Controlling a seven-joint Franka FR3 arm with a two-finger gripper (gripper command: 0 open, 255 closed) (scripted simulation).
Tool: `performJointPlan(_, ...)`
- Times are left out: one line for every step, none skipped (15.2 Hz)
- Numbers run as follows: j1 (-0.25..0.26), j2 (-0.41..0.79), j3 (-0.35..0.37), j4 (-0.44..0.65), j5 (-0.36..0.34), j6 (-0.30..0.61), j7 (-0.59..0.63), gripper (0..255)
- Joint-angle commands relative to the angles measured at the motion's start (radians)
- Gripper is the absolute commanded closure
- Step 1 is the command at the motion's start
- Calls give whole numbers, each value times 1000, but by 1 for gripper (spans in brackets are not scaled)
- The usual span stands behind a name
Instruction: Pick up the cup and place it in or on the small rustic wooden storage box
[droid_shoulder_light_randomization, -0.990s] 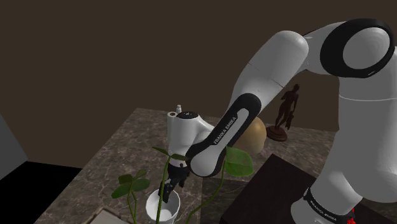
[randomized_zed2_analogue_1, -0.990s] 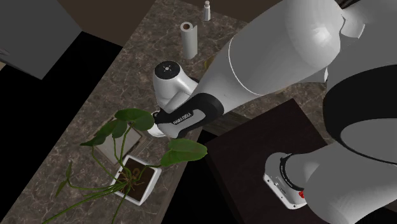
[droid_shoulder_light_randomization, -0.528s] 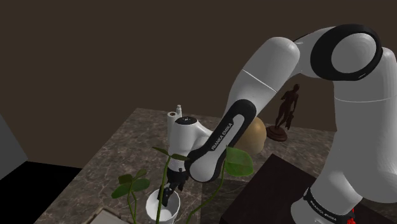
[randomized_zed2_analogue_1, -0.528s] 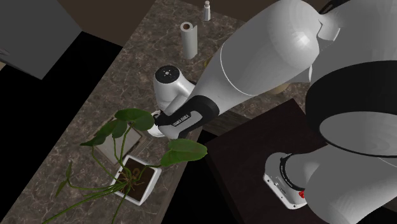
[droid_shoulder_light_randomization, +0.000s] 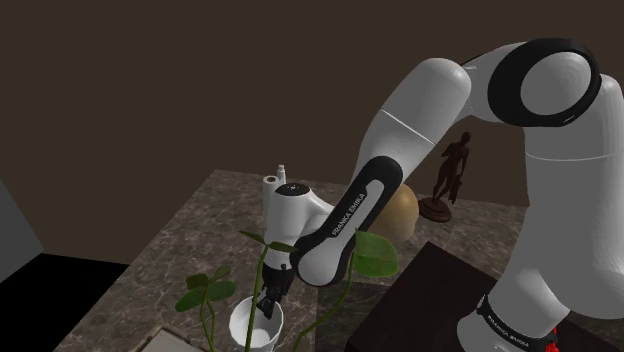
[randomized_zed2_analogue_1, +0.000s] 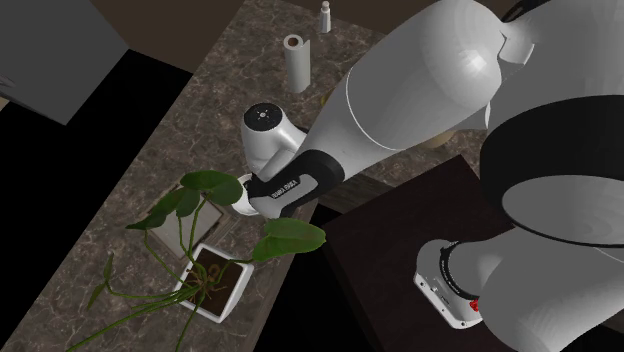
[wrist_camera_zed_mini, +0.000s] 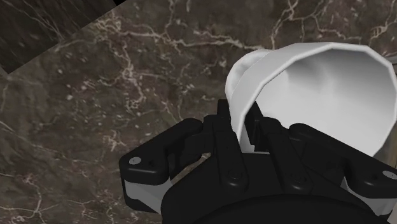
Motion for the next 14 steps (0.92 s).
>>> performJointPlan(0,0,0,0,0,0,0,255)
performJointPlan(0,1,0,0,0,0,0,255)
performJointPlan(0,1,0,0,0,0,0,255)
performJointPlan(0,1,0,0,0,0,0,255)
performJointPlan(0,1,0,0,0,0,0,255)
performJointPlan(-4,-13,5,-3,4,-10,-1,255)
performJointPlan(-8,-26,10,-5,8,-21,-3,255)
performJointPlan(-11,-40,14,-7,13,-32,-4,255)
performJointPlan(-15,-53,19,-9,17,-44,-6,255)
performJointPlan(-19,-66,23,-11,22,-55,-7,255)
performJointPlan(-22,-80,28,-13,27,-66,-9,255)
performJointPlan(-26,-93,32,-14,32,-78,-11,255)
performJointPlan(-29,-106,36,-15,37,-89,-12,255)
performJointPlan(-33,-119,40,-16,41,-101,-14,255)
